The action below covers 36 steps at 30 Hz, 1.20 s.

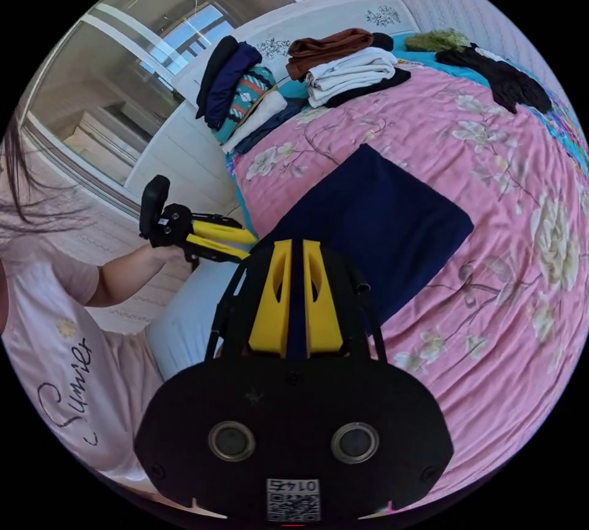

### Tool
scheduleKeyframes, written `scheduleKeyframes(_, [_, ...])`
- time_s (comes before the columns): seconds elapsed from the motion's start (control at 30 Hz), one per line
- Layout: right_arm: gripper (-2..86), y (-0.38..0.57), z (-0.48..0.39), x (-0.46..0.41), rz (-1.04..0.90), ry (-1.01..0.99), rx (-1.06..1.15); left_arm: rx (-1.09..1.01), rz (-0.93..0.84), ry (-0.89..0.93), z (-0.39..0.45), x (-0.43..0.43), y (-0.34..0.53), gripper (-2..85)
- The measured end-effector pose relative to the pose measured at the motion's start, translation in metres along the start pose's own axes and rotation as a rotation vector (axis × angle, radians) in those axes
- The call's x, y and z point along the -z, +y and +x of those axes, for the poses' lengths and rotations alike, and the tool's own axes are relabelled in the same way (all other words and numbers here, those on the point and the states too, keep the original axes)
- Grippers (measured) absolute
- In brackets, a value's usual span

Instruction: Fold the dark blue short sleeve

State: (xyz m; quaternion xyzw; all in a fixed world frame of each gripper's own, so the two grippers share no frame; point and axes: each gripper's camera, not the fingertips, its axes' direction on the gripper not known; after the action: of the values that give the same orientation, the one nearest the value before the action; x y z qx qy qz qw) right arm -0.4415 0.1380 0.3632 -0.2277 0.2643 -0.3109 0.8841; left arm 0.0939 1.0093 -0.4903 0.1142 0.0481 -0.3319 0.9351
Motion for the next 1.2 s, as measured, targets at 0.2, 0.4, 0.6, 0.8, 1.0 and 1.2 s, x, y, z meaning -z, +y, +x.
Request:
scheduleKeyframes(0.2, [6.4,-0.108,0.003,-0.011,-0.068,0.211,0.07,0.012,0.044,0.01,-0.021,0.021,0.013,-0.8])
scheduleKeyframes(0.4, [13.2,-0.197,0.011,-0.055,-0.225,0.378,0.179,0.04,0.026,0.01,-0.041,0.017,0.018,-0.5])
scheduleKeyframes(0.6, [16.6,-0.239,0.044,-0.081,-0.369,0.285,0.095,0.13,0.079,-0.022,-0.051,0.034,0.029,6.7])
scheduleKeyframes(0.8, [14.7,-0.245,0.063,-0.072,-0.315,0.225,0.062,0.088,0.116,0.014,-0.044,0.049,0.027,10.8])
scheduleKeyframes(1.0, [12.5,-0.246,0.073,-0.064,-0.317,0.231,0.071,0.099,0.019,0.032,-0.041,0.03,0.015,11.5])
scheduleKeyframes(1.2, [6.0,-0.23,0.085,-0.049,-0.326,0.196,0.081,0.058,0.02,0.068,-0.032,0.032,0.016,4.7])
